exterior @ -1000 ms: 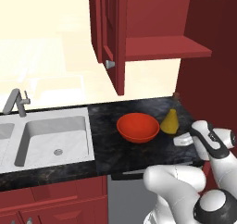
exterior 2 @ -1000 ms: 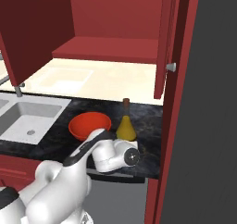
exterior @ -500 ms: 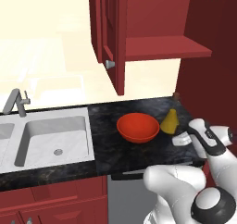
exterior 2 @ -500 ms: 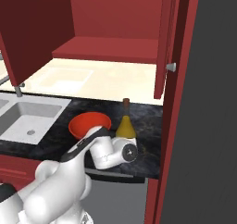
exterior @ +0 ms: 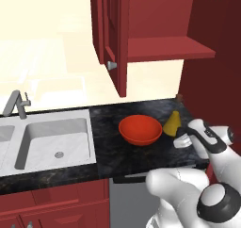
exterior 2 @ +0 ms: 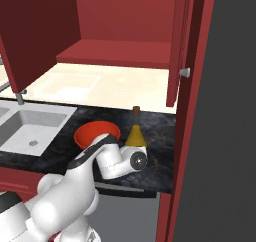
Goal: Retrieve the bottle and the shaker from the cabinet and place them next to the mixing bowl on the counter. Then add garlic from the fridge to the mixing bowl.
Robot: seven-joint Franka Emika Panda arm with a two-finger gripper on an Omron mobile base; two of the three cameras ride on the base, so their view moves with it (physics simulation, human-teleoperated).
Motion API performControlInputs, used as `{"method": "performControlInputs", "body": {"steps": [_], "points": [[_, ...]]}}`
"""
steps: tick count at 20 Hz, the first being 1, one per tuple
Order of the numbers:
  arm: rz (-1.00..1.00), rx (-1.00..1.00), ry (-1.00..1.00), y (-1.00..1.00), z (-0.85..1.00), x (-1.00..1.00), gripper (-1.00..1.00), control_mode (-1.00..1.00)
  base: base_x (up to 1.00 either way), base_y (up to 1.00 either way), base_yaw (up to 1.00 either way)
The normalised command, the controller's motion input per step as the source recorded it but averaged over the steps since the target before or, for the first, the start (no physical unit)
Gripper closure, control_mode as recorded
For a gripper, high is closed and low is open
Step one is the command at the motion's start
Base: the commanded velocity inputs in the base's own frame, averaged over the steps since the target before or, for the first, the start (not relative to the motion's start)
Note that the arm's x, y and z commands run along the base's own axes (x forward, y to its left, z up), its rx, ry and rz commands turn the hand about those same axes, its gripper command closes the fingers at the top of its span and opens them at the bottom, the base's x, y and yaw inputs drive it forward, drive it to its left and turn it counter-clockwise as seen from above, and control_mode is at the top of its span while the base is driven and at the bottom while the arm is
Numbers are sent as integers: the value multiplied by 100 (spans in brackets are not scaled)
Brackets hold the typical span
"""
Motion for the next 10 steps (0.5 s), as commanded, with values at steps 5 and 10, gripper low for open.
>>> {"method": "performControlInputs", "body": {"steps": [5,10], "points": [[0,-12,-12,16,-37,5,100,-100,0,0,0],[0,-7,-12,24,-37,0,100,-100,0,0,0]]}}
